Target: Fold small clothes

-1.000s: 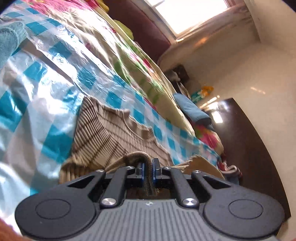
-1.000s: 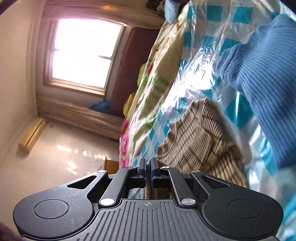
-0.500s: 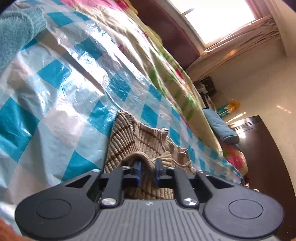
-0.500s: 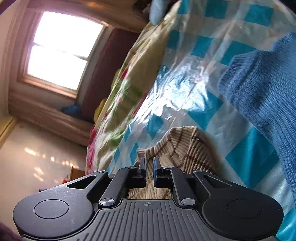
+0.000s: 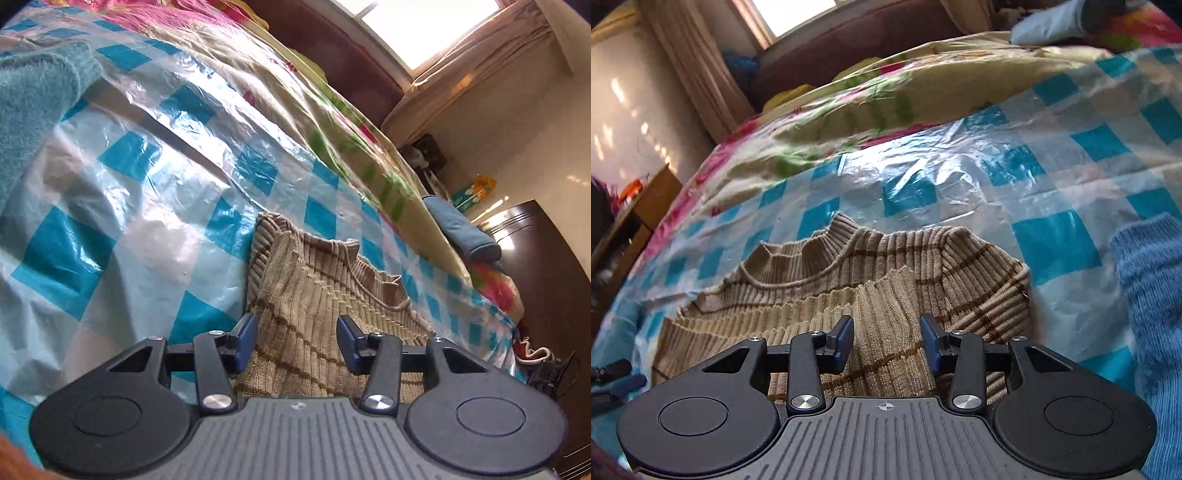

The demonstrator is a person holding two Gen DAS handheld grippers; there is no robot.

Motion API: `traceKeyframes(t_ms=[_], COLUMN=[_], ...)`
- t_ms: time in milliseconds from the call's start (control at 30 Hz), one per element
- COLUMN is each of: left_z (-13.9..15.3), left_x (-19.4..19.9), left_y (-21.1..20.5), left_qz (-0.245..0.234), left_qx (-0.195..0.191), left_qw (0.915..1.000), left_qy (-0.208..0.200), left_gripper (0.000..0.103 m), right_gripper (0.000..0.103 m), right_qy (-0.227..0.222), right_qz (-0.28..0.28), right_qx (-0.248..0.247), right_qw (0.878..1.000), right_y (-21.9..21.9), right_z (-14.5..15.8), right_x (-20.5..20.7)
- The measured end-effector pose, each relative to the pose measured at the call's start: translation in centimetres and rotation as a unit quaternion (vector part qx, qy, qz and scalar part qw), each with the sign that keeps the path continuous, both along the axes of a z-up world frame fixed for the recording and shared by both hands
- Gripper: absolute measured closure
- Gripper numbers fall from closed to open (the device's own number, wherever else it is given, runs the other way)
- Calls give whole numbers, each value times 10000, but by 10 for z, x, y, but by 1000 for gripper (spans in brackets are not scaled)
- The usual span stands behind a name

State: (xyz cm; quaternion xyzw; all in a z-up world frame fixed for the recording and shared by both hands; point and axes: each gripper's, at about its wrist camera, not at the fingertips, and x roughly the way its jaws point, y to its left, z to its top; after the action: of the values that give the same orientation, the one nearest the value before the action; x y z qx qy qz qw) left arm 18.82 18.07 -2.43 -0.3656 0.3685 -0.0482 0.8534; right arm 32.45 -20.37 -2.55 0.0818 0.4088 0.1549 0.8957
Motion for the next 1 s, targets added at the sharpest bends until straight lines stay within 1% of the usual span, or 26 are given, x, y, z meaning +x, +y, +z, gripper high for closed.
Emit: traceKeyframes(t_ms=[33, 67, 100, 133, 200, 333, 433, 500, 533, 633, 700, 733, 767, 800, 833, 900, 1000], left_z=[-1, -2, -2, -2, -2, 2, -1, -5, -8, -13, -12, -10, -9, -8, -7, -5, 2], left_x=[2, 4, 7, 10, 15, 25, 33, 38, 41, 45, 42, 40, 39, 40, 42, 46, 49], left_y=[-1, -2, -2, -2, -3, -10, -15, -18, -19, -22, -25, -26, -27, -28, -29, -28, -29], left_qz=[10, 19, 29, 40, 32, -122, -166, -151, -147, -199, -239, -255, -286, -316, -356, -447, -512], left_qx=[18, 37, 67, 108, 165, 335, 491, 629, 728, 920, 1042, 1119, 1206, 1322, 1411, 1411, 1427], left_qw=[10000, 10000, 10000, 9999, 9999, 9993, 9986, 9979, 9972, 9953, 9941, 9933, 9922, 9906, 9892, 9888, 9884], left_qy=[9, 9, 12, 12, 15, -69, -65, 3, 59, 206, 179, 151, 131, 154, 180, 172, 77], left_gripper=[53, 53, 53, 53, 53, 53, 53, 53, 53, 53, 54, 56, 67, 80, 83, 86, 86], right_gripper=[66, 71, 88, 93, 96, 96, 97, 97, 97, 97, 97, 97, 97, 96, 96, 97, 97], right_qy=[-8, 31, 88, 117, 13, -316, -429, -328, -240, 55, 194, 170, 156, 169, 159, 71, -56], right_qz=[61, 83, 69, 38, -84, -517, -858, -1122, -1236, -1317, -1323, -1316, -1307, -1293, -1282, -1220, -1187], right_qx=[-184, -284, -309, -220, 80, 708, 867, 988, 965, 806, 839, 849, 871, 902, 888, 814, 942], right_qw=[9998, 9996, 9995, 9997, 9999, 9957, 9916, 9882, 9873, 9880, 9875, 9875, 9875, 9874, 9876, 9892, 9884], right_y=[4, 7, 8, 6, -4, -36, -57, -68, -71, -72, -70, -69, -69, -69, -69, -67, -68], right_z=[-1, -2, -2, -1, 8, 33, 38, 30, 22, -3, -14, -15, -15, -15, -13, -8, 4], right_x=[3, 5, 7, 8, 3, -7, -4, 2, 5, 6, 5, 3, 2, 2, 2, 1, -2])
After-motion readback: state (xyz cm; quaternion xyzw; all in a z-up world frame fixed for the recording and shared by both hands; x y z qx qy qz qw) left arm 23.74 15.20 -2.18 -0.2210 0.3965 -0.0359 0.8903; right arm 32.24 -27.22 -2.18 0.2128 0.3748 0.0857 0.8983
